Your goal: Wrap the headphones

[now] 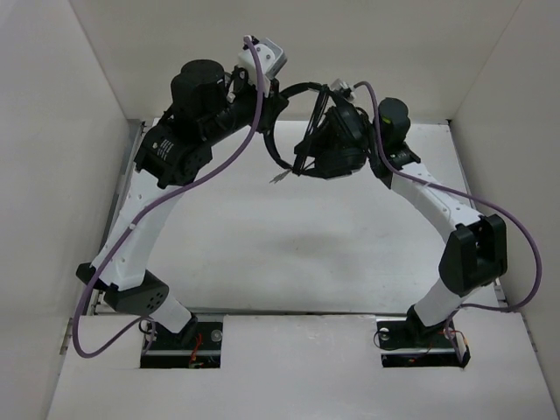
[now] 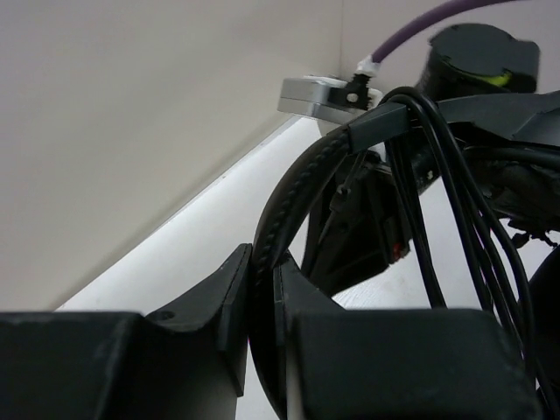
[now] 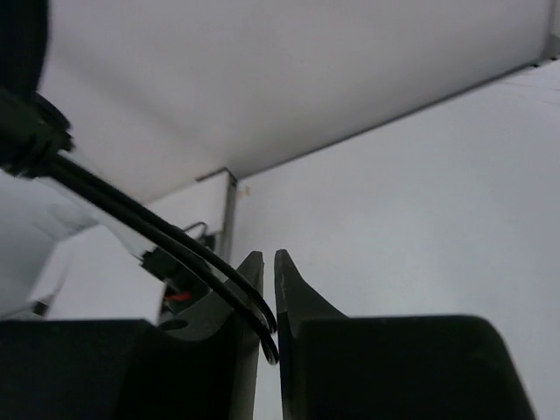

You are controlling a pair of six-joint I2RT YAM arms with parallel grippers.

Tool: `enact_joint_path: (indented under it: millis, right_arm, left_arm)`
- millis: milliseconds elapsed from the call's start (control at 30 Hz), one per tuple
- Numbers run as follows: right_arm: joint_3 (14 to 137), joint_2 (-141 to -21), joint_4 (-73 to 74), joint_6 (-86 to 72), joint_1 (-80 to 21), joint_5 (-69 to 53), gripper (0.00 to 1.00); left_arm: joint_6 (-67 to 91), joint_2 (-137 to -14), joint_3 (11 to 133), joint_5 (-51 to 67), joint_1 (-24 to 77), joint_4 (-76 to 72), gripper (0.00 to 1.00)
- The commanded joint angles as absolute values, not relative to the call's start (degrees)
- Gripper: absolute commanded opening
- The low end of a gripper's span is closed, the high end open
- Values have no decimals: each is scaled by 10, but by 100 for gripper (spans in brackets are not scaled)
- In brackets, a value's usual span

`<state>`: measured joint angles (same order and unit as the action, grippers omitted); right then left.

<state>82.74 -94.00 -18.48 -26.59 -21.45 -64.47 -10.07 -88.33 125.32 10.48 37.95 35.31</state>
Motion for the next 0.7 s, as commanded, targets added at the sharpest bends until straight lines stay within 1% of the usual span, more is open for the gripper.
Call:
enact_joint_path:
  millis: [0, 67, 133, 267, 367, 467, 567, 667]
  right_arm:
    - [785, -915, -457, -490, -226, -689, 17]
    - [766, -912, -521, -546, -232, -686, 19]
    - [755, -906, -552, -571, -239, -684, 19]
    - [736, -895, -539, -569, -241, -678, 18]
    - [712, -890, -511, -549, -237, -663, 20]
    - [695, -886, -472, -519, -232, -660, 21]
    - [678, -882, -446, -493, -235, -658, 27]
    - [671, -885, -442, -489, -238, -661, 32]
  left_arm:
    - [-73, -868, 1263, 90, 363, 273, 0]
    - [-76, -861, 1240, 71, 355, 256, 0]
    - [-84, -853, 1210, 49, 345, 237, 0]
    - [-120, -826, 1108, -15, 339, 185, 0]
    - [-130, -810, 1035, -53, 335, 147, 0]
    - [-117, -801, 986, -79, 325, 118, 0]
    - [-105, -801, 983, -86, 322, 99, 0]
    - [-106, -809, 1022, -86, 332, 103, 0]
